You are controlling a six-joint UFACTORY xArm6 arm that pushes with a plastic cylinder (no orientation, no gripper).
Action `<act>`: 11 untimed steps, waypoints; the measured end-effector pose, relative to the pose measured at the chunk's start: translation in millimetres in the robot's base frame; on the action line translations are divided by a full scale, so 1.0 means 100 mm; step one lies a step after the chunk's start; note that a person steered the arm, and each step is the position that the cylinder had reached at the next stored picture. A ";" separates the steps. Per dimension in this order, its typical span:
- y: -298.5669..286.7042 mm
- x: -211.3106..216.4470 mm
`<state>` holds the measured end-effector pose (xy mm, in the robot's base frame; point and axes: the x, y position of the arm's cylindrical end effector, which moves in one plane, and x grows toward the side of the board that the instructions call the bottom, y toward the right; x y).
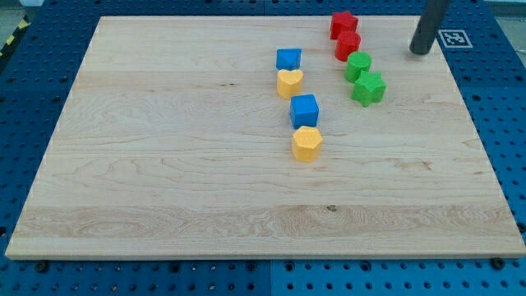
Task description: Nudge the yellow heart left a bit
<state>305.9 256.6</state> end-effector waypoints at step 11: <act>-2.13 0.85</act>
